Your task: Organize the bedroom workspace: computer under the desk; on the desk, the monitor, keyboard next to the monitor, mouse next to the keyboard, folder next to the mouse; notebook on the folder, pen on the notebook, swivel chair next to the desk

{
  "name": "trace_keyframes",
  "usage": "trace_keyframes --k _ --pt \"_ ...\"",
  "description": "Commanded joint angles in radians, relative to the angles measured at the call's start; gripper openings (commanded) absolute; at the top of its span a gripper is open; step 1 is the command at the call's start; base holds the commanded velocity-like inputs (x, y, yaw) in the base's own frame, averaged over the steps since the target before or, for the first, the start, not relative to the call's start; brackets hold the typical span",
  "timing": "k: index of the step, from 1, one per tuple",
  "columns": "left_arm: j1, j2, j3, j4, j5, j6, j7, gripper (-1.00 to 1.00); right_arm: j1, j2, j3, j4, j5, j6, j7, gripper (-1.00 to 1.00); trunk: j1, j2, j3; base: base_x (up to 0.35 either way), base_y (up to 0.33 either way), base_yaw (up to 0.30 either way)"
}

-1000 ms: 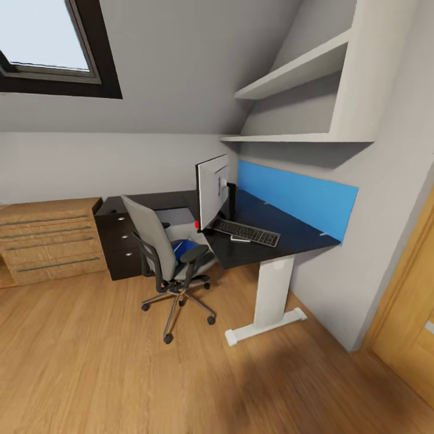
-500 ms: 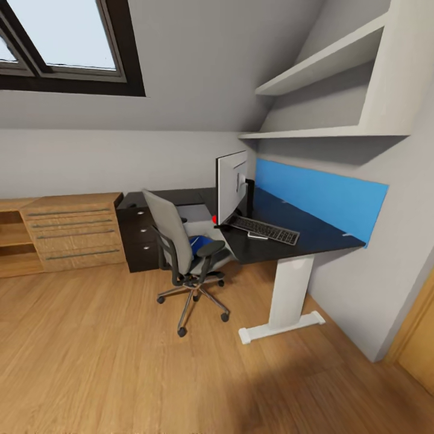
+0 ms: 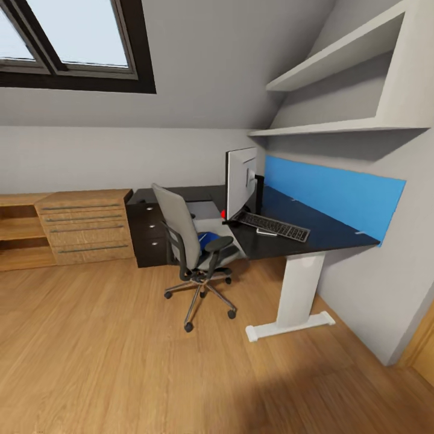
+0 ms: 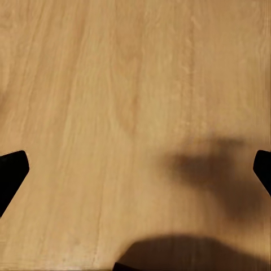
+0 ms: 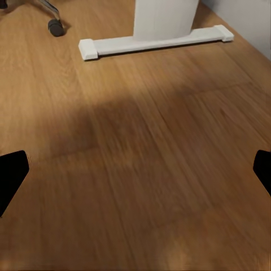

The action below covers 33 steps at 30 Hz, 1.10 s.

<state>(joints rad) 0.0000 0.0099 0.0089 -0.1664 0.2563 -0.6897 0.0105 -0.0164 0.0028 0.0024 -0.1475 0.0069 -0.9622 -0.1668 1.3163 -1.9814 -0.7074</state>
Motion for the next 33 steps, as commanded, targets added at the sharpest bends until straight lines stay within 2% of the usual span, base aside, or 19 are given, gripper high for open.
trace_keyframes --k 1,16,19,20,21,22,23,24,25,28,29,30,32,33 --pt "0.000 0.000 0.000 -0.001 0.000 -0.001 0.001 1.00 0.000 0.000 0.001 0.000 0.001 -0.002 -0.004 1.00 0.004 -0.008 -0.004 0.000 0.000 0.267" --pt "0.000 0.000 0.000 -0.005 -0.001 -0.002 0.000 1.00 0.000 -0.001 0.001 0.000 0.002 -0.001 -0.001 1.00 0.061 -0.113 -0.051 0.000 0.000 0.252" --pt "0.000 0.000 0.000 -0.165 -0.002 0.015 -0.003 1.00 0.000 0.001 0.005 -0.010 0.008 -0.003 0.003 1.00 0.073 -0.134 -0.060 0.000 0.000 0.033" --pt "0.000 0.000 -0.001 -0.296 -0.003 0.126 0.013 1.00 -0.001 0.002 0.010 -0.047 0.029 0.002 0.006 1.00 0.077 -0.141 -0.064 0.000 0.000 0.008" --pt "0.000 0.001 -0.001 -0.379 -0.003 0.232 0.031 1.00 -0.004 0.002 0.012 -0.086 0.038 0.019 0.008 1.00 0.081 -0.148 -0.067 0.000 0.000 0.005" --pt "0.000 0.001 -0.001 -0.473 -0.003 0.370 0.051 1.00 -0.012 0.002 0.012 -0.138 0.044 0.057 0.009 1.00 0.084 -0.155 -0.070 0.000 0.000 0.003" --pt "0.000 0.001 -0.001 -0.523 -0.003 0.446 0.063 1.00 -0.017 0.002 0.012 -0.169 0.045 0.083 0.010 1.00 0.088 -0.162 -0.073 0.000 0.000 0.003" --pt "-0.010 -0.009 -0.001 -0.693 -0.003 0.645 0.106 1.00 -0.045 0.008 0.013 -0.310 0.047 0.250 0.010 1.00 0.092 -0.169 -0.076 0.000 0.000 0.002" --pt "-0.033 -0.027 -0.001 -0.873 -0.003 0.829 0.157 1.00 -0.082 0.021 0.012 -0.474 0.046 0.464 0.009 1.00 0.096 -0.176 -0.079 0.000 0.000 0.001" --pt "-0.080 -0.057 -0.002 -1.041 -0.002 1.025 0.208 1.00 -0.139 0.045 0.013 -0.643 0.040 0.710 0.006 1.00 0.107 -0.197 -0.089 0.000 0.000 0.000" --pt "-0.129 -0.094 -0.002 -1.128 -0.003 1.170 0.235 1.00 -0.199 0.075 0.013 -0.747 0.037 0.918 0.002 1.00 0.111 -0.204 -0.092 0.000 0.000 0.000" --pt "-0.145 -0.106 -0.003 -1.146 -0.003 1.209 0.242 1.00 -0.219 0.085 0.013 -0.771 0.036 0.982 0.001 1.00 0.115 -0.211 -0.095 0.000 0.000 0.000" --pt "-0.195 -0.141 -0.003 -1.195 -0.004 1.321 0.256 1.00 -0.314 0.123 0.012 -0.840 0.033 1.230 -0.001 1.00 0.123 -0.225 -0.101 0.000 0.000 0.000" --pt "-0.208 -0.149 -0.002 -1.206 -0.005 1.348 0.257 1.00 -0.351 0.138 0.014 -0.858 0.032 1.299 -0.002 1.00 0.127 -0.232 -0.104 0.000 0.000 0.000"
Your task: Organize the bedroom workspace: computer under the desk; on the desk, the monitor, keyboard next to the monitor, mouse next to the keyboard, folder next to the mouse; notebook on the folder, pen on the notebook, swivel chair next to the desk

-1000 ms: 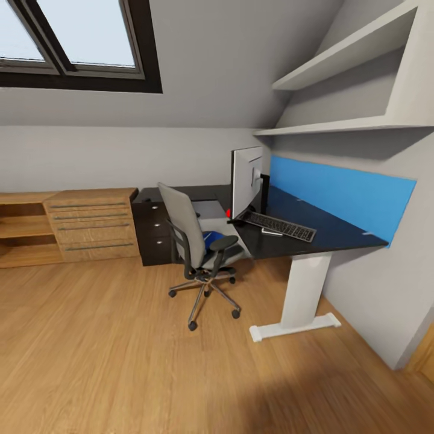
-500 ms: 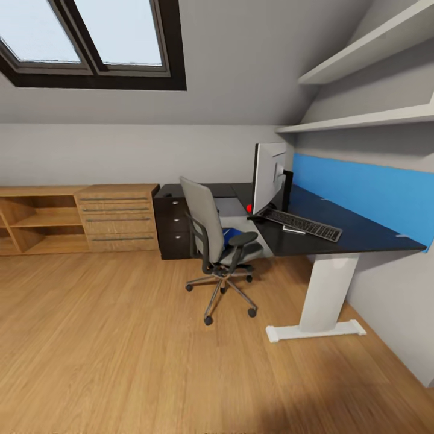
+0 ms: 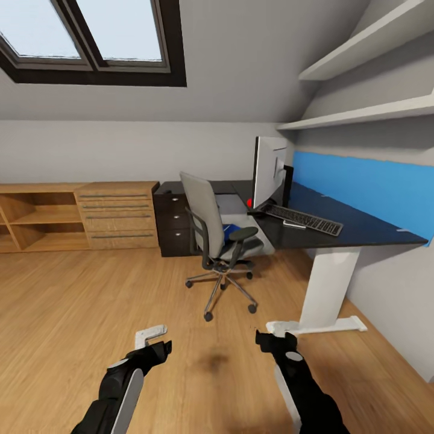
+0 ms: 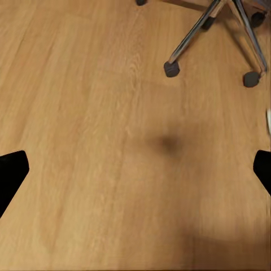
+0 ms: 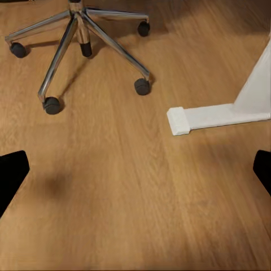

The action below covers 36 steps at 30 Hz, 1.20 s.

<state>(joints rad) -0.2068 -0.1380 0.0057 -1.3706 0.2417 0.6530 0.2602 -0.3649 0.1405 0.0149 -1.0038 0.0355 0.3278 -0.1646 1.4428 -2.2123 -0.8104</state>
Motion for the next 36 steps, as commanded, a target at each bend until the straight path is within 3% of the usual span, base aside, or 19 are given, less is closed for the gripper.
trace_keyframes --k 1,4,16,19,23,28,36 --pt "-0.004 -0.002 0.001 -0.003 0.010 0.010 0.008 1.00 -0.010 0.006 0.002 -0.006 0.003 0.024 -0.005 1.00 0.004 -0.008 -0.005 0.000 0.000 0.000" --pt "-0.011 -0.006 -0.001 0.002 0.007 0.024 0.011 1.00 -0.031 0.034 0.008 -0.021 0.003 0.063 -0.015 1.00 0.015 -0.029 -0.014 0.000 0.000 0.000" --pt "-0.014 0.017 0.000 0.005 0.005 0.016 0.012 1.00 -0.036 0.034 0.002 -0.051 0.009 0.094 -0.026 1.00 0.061 -0.113 -0.052 0.000 0.000 0.000" --pt "-0.014 0.025 0.002 -0.036 0.005 -0.007 0.011 1.00 -0.026 0.004 0.002 -0.084 0.011 0.117 -0.024 1.00 0.073 -0.134 -0.061 0.000 0.000 0.000" --pt "0.000 0.040 -0.002 -0.065 0.006 -0.024 0.012 1.00 0.025 -0.058 0.005 -0.146 0.004 0.133 -0.021 1.00 0.088 -0.162 -0.073 0.000 0.000 0.000" --pt "0.011 0.043 -0.037 -0.059 0.000 -0.031 0.015 1.00 0.057 -0.067 0.008 -0.203 0.003 0.131 -0.021 1.00 0.107 -0.197 -0.089 0.000 0.000 0.000" --pt "0.013 0.046 -0.041 -0.053 0.000 -0.037 0.029 1.00 0.079 -0.067 0.008 -0.224 0.005 0.130 -0.021 1.00 0.138 -0.253 -0.114 0.000 0.000 0.000"
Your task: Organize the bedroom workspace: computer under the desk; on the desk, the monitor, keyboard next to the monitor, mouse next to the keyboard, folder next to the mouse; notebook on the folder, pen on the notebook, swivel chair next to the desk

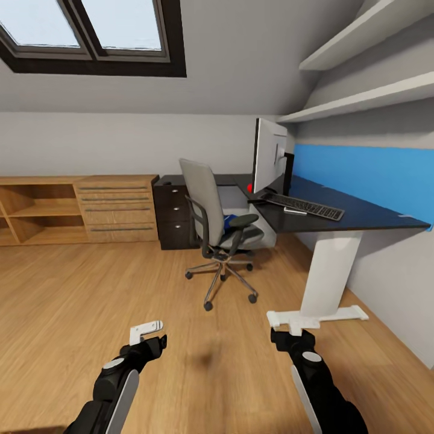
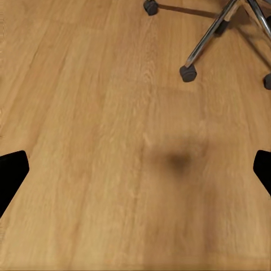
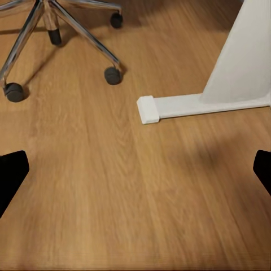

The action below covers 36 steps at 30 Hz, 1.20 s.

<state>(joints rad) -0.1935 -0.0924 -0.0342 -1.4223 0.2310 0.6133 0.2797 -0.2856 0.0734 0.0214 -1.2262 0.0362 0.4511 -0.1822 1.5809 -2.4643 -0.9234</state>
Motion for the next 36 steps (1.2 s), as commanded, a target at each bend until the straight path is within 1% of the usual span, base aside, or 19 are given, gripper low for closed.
trace_keyframes --k 1,5,6,7,8,10,14,16,19,24,27,28,29,30,33,34,35,36 --pt "0.000 0.000 -0.001 0.003 0.011 0.002 0.011 1.00 0.001 0.000 0.001 -0.002 0.004 0.007 -0.004 1.00 0.004 -0.008 -0.004 0.000 0.000 0.000" --pt "0.000 -0.004 -0.016 0.051 0.010 -0.002 0.014 1.00 0.006 -0.001 0.001 -0.002 0.004 0.006 -0.004 1.00 0.019 -0.036 -0.017 0.000 0.000 0.000" --pt "0.000 -0.004 -0.034 0.066 0.008 -0.007 0.015 1.00 0.007 -0.001 0.002 -0.002 0.004 0.005 -0.004 1.00 0.020 -0.036 -0.021 0.000 0.000 0.000" --pt "0.000 -0.004 -0.064 0.079 0.002 -0.018 0.017 1.00 0.007 0.000 0.002 -0.003 0.006 0.004 -0.004 1.00 0.020 -0.036 -0.025 0.000 0.000 0.000" --pt "0.000 -0.003 -0.077 0.084 -0.001 -0.027 0.017 1.00 0.007 -0.001 0.002 -0.004 0.006 0.003 -0.005 1.00 0.020 -0.036 -0.028 0.000 0.000 0.000" --pt "0.000 -0.002 -0.091 0.089 -0.004 -0.036 0.018 1.00 0.008 -0.001 0.001 -0.007 0.008 0.002 -0.004 1.00 0.021 -0.037 -0.036 0.000 0.000 0.000" --pt "0.000 -0.001 -0.099 0.088 -0.005 -0.042 0.017 1.00 0.008 -0.001 0.001 -0.023 0.008 0.002 -0.006 1.00 0.023 -0.038 -0.052 0.000 0.000 0.000" --pt "0.000 0.000 -0.100 0.076 -0.004 -0.045 0.015 1.00 0.011 0.004 0.012 -0.029 0.007 0.003 -0.008 1.00 0.024 -0.038 -0.059 0.000 0.000 0.000" --pt "0.000 0.000 -0.099 0.063 -0.004 -0.046 0.013 1.00 0.012 0.007 0.019 -0.036 0.008 0.003 -0.009 1.00 0.024 -0.038 -0.059 0.000 0.000 0.000" --pt "0.000 -0.002 -0.108 0.031 -0.003 -0.046 0.006 1.00 0.013 0.009 0.040 -0.073 0.014 0.001 -0.013 1.00 0.024 -0.038 -0.059 0.000 0.000 0.000" --pt "0.000 -0.004 -0.112 -0.024 -0.003 -0.044 0.006 1.00 0.009 0.012 0.049 -0.084 0.015 0.003 -0.020 1.00 0.024 -0.038 -0.059 0.022 0.000 0.000" --pt "0.000 -0.010 -0.113 -0.080 -0.003 -0.040 0.005 1.00 0.001 0.018 0.053 -0.087 0.014 0.005 -0.039 1.00 0.024 -0.038 -0.059 0.116 0.000 0.000" --pt "0.000 -0.012 -0.113 -0.098 -0.002 -0.039 0.005 1.00 -0.006 0.021 0.054 -0.086 0.014 0.005 -0.046 1.00 0.024 -0.038 -0.059 0.140 0.000 0.000" --pt "0.000 -0.018 -0.114 -0.129 -0.002 -0.038 0.005 1.00 -0.032 0.029 0.055 -0.081 0.014 0.006 -0.058 1.00 0.024 -0.038 -0.059 0.181 0.000 0.000" --pt "0.000 -0.030 -0.115 -0.156 -0.002 -0.036 0.004 1.00 -0.091 0.037 0.055 -0.044 0.014 0.005 -0.070 1.00 0.024 -0.038 -0.059 0.209 0.000 0.000" --pt "0.000 -0.038 -0.119 -0.169 -0.002 -0.036 0.004 1.00 -0.155 0.042 0.055 0.026 0.014 0.003 -0.080 1.00 0.024 -0.038 -0.059 0.249 0.000 0.000" --pt "0.000 -0.041 -0.124 -0.173 -0.002 -0.036 0.004 1.00 -0.189 0.044 0.055 0.066 0.013 0.001 -0.085 1.00 0.024 -0.038 -0.059 0.273 0.000 0.000" --pt "0.000 -0.041 -0.128 -0.172 -0.002 -0.036 0.004 1.00 -0.202 0.045 0.055 0.081 0.012 -0.001 -0.087 1.00 0.024 -0.038 -0.059 0.282 0.000 0.000"
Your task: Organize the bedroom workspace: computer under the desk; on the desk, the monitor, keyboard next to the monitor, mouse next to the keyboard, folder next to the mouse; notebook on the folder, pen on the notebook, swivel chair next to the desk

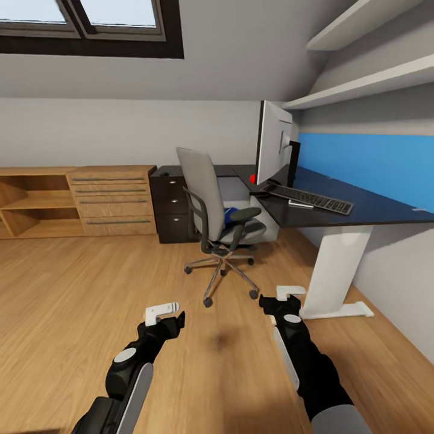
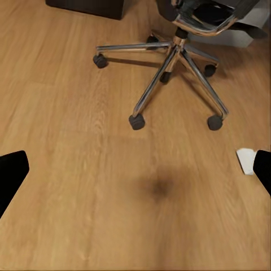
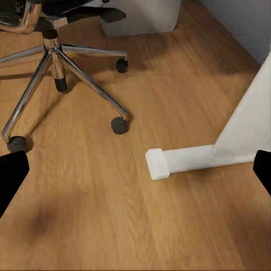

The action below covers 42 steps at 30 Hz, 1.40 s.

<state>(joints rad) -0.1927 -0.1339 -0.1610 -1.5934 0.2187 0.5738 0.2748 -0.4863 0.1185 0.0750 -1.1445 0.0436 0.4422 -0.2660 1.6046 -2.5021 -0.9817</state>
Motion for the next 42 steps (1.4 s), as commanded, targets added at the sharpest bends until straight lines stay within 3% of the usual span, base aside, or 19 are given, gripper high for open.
trace_keyframes --k 1,5,8,10,21,24,25,26,28,29,30,34,37,42 --pt "-0.001 -0.001 -0.005 0.000 0.010 0.002 0.010 1.00 -0.011 0.000 0.001 0.011 0.003 0.003 -0.005 1.00 0.000 0.000 -0.001 0.290 0.000 0.000" --pt "-0.001 0.009 -0.022 0.003 0.009 -0.003 0.011 1.00 -0.040 0.005 -0.001 0.061 -0.004 -0.077 -0.011 1.00 0.000 0.000 -0.001 0.307 0.000 0.000" --pt "-0.001 0.039 -0.028 0.006 0.009 -0.004 0.013 1.00 -0.032 0.012 -0.003 0.087 -0.008 -0.135 -0.013 1.00 0.000 0.000 -0.001 0.317 0.000 0.000" --pt "-0.001 0.046 -0.031 0.007 0.010 -0.004 0.013 1.00 -0.022 0.010 -0.004 0.091 -0.007 -0.148 -0.013 1.00 0.000 0.000 -0.001 0.319 0.000 0.000" --pt "0.019 0.052 -0.034 0.012 0.009 -0.007 0.012 1.00 -0.006 0.011 0.000 0.107 -0.001 -0.174 -0.012 1.00 0.000 0.000 -0.001 0.313 0.000 0.000" --pt "0.033 0.052 -0.034 0.008 0.010 -0.007 0.011 1.00 -0.010 0.013 0.001 0.197 0.000 -0.233 -0.011 1.00 0.000 0.000 -0.001 0.209 0.000 0.000" --pt "0.036 0.052 -0.034 0.008 0.010 -0.007 0.011 1.00 -0.037 0.013 0.001 0.300 0.001 -0.292 -0.013 1.00 0.000 0.000 -0.001 0.100 0.000 0.000" --pt "0.037 0.053 -0.034 0.008 0.010 -0.007 0.011 1.00 -0.057 0.013 0.001 0.338 0.002 -0.314 -0.013 1.00 0.000 0.000 -0.001 0.080 0.000 0.000" --pt "0.039 0.053 -0.034 0.008 0.010 -0.007 0.011 1.00 -0.142 0.013 0.002 0.456 0.002 -0.373 -0.014 1.00 0.000 0.000 -0.001 0.046 0.000 0.000" --pt "0.040 0.053 -0.034 0.007 0.009 -0.008 0.011 1.00 -0.240 0.013 0.000 0.592 0.001 -0.422 -0.014 1.00 0.000 0.000 -0.001 0.021 0.000 0.000" --pt "0.040 0.053 -0.034 0.007 0.009 -0.008 0.012 1.00 -0.298 0.012 0.000 0.688 0.001 -0.456 -0.013 1.00 0.000 0.000 -0.001 0.013 0.000 0.000" --pt "0.041 0.053 -0.034 0.006 0.010 -0.007 0.011 1.00 -0.433 -0.009 -0.005 0.932 -0.003 -0.610 -0.013 1.00 0.000 0.000 -0.001 0.006 0.000 0.000" --pt "0.042 0.053 -0.035 0.006 0.010 -0.007 0.010 1.00 -0.452 -0.017 -0.008 0.969 -0.005 -0.644 -0.013 1.00 0.000 0.000 -0.001 0.003 0.000 0.000" --pt "0.042 0.054 -0.075 0.014 0.010 -0.006 0.010 1.00 -0.463 -0.023 -0.008 0.995 -0.005 -0.683 -0.013 1.00 0.000 0.000 -0.001 0.176 0.000 0.000"
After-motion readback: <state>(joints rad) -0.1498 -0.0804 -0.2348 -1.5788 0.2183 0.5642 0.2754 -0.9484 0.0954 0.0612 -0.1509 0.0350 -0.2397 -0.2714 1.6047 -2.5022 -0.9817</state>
